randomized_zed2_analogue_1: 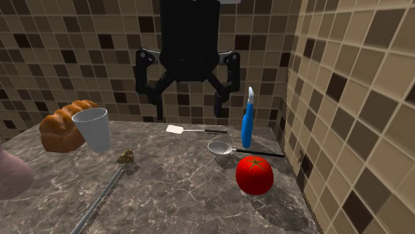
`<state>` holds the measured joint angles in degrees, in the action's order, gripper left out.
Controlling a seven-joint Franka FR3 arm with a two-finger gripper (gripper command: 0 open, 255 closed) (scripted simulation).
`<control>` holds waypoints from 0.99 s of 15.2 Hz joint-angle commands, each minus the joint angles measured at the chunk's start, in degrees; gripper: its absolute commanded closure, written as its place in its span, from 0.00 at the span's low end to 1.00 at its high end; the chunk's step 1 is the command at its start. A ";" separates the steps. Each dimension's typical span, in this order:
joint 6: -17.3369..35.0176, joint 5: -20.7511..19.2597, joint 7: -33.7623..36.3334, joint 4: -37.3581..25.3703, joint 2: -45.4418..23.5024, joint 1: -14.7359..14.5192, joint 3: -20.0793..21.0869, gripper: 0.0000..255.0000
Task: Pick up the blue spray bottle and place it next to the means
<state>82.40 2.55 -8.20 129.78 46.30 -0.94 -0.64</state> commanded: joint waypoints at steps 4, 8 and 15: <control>3.44 -1.56 -1.48 -1.94 -5.43 0.65 -1.37 0.00; 7.45 -3.24 -3.29 -5.50 -12.99 1.45 -3.13 0.00; 12.56 -5.01 -6.26 -14.42 -26.85 2.67 -6.01 0.00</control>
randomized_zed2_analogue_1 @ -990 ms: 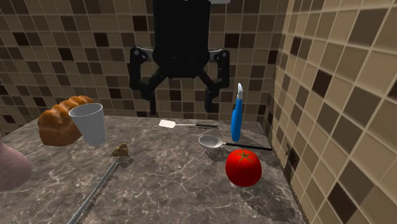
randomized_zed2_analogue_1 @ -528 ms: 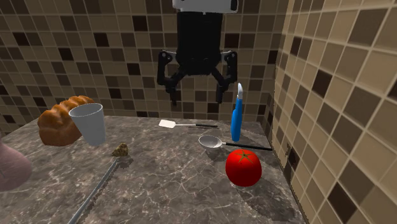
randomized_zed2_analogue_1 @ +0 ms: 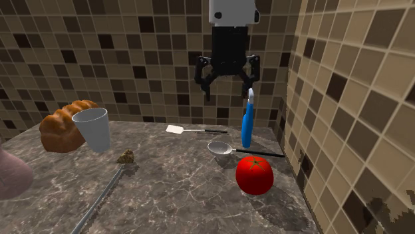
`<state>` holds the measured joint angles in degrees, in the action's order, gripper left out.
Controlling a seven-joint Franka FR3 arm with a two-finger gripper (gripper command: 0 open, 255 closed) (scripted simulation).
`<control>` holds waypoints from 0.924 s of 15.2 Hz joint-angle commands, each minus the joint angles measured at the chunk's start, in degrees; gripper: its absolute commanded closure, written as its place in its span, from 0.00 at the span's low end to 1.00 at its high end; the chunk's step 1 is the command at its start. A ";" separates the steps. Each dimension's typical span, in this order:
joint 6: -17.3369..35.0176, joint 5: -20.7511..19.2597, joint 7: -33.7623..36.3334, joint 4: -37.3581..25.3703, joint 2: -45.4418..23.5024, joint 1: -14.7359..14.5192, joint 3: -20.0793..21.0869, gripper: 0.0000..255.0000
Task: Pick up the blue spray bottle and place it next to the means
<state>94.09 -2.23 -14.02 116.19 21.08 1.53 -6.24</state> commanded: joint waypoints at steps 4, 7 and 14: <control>2.56 -0.52 -2.14 -7.52 -9.89 0.92 -1.93 0.00; 3.18 -0.38 -3.44 -13.39 -16.27 1.54 -2.98 0.00; 2.05 1.02 -6.47 -30.79 -32.31 3.74 -4.92 0.00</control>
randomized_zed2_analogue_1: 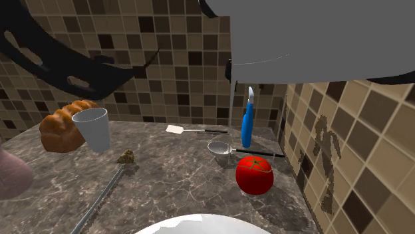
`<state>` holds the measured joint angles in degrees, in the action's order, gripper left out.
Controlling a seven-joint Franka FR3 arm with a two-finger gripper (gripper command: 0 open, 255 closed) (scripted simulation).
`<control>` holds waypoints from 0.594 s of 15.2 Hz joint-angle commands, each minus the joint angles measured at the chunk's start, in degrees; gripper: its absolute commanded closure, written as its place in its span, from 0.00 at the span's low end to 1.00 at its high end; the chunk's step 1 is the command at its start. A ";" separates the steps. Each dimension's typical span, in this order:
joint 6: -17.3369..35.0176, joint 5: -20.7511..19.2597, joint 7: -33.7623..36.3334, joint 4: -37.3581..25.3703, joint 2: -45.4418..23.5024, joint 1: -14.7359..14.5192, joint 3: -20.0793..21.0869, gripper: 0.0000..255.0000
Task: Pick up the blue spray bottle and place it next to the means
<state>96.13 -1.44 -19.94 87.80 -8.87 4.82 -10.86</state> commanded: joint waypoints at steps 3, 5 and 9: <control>-1.78 1.15 -1.67 -11.52 -9.60 1.81 -0.78 0.00; -0.10 1.08 -1.63 -9.55 -9.30 1.81 -0.74 0.00; 3.15 1.00 -1.58 -5.94 -8.94 1.77 -0.74 0.00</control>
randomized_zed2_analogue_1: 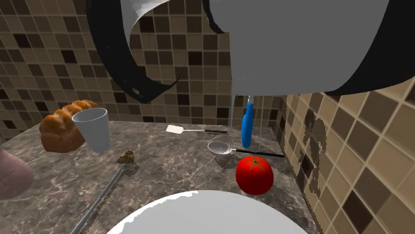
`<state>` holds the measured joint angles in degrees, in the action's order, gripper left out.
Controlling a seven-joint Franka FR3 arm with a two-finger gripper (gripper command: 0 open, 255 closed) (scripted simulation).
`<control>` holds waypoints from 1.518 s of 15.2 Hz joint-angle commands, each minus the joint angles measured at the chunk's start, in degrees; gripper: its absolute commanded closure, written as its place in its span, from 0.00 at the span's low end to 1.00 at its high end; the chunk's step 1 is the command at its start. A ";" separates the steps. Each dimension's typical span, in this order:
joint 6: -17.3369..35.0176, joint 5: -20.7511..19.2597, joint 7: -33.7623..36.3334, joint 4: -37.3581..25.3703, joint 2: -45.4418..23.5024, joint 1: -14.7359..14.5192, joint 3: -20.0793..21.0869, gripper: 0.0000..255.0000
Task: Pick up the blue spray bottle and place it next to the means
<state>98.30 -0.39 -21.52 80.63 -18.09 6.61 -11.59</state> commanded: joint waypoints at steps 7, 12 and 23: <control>2.22 -0.06 0.01 2.54 0.36 -0.02 -0.02 0.00; 2.22 -0.06 0.01 2.55 0.36 -0.02 -0.02 1.00; -0.97 0.00 -0.16 -0.90 0.11 0.09 -0.05 1.00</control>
<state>98.07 -0.35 -21.68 80.29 -18.16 6.71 -11.63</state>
